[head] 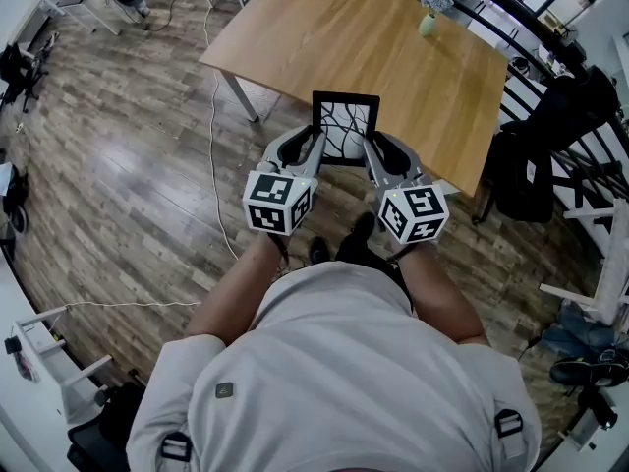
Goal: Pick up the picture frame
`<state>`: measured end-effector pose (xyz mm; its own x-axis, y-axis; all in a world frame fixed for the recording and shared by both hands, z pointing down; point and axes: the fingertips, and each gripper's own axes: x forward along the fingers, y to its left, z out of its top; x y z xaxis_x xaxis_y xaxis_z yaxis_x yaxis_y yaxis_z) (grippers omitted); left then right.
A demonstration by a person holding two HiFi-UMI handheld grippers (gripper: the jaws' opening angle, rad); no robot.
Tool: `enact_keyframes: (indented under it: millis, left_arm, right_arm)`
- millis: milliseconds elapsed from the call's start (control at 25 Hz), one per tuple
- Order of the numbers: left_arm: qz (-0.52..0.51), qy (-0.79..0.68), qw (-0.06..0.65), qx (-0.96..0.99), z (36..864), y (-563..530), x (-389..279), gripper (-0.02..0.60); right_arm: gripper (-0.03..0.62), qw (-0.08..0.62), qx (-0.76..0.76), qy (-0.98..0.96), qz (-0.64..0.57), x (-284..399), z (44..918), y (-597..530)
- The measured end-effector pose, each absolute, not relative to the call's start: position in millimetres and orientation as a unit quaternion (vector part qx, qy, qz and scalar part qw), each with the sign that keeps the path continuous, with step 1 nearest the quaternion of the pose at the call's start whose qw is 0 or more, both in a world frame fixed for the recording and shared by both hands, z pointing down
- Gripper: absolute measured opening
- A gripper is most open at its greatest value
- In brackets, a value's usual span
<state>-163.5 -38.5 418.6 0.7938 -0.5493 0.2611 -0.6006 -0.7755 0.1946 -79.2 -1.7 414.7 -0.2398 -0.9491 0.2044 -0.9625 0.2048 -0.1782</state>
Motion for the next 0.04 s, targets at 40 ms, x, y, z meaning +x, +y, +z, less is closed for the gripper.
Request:
enact_keyframes:
  millis: [40]
  left_arm:
    - [0.095,-0.307,0.135,0.937,418.1,-38.8,-164.4,0.078]
  right_arm:
    - [0.091,0.025,0.616,-0.776,0.135,-80.2,414.3,-1.8]
